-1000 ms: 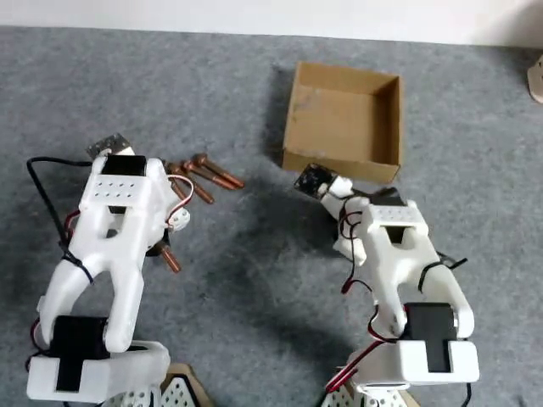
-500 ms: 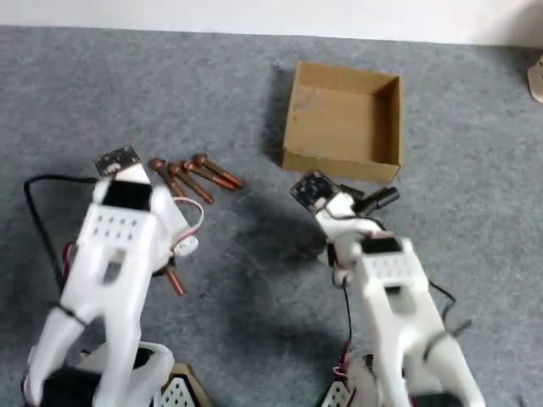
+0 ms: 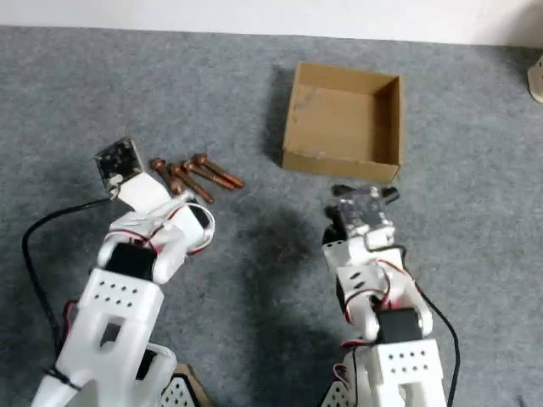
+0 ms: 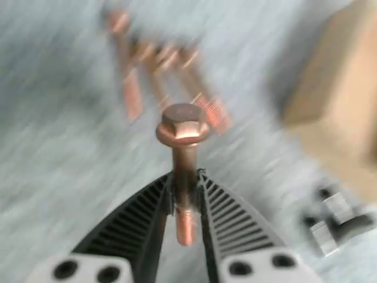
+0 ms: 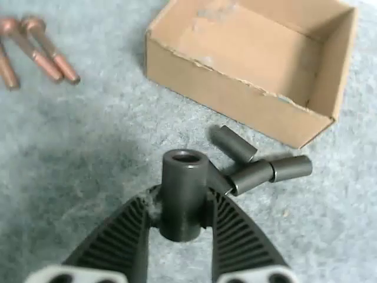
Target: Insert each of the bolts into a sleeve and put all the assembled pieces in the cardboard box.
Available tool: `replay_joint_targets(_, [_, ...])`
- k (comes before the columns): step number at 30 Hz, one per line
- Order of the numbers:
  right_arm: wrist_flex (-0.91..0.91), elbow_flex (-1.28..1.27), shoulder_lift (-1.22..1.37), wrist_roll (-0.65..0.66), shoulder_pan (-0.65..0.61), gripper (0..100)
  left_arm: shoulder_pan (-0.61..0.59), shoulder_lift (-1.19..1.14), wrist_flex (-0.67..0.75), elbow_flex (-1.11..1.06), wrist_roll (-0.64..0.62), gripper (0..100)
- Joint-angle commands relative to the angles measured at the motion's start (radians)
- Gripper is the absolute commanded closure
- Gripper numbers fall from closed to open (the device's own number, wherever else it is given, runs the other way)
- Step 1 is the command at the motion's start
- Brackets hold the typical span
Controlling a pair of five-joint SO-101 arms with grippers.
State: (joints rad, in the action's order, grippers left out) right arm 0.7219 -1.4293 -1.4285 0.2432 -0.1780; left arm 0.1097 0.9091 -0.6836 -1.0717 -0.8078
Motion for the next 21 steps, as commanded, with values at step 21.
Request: replay_joint_targets(21, [0.039, -0.228, -0.412, -0.037, -0.351, 99.4, 0.28, 0.2, 0.279, -0.077, 0.112, 99])
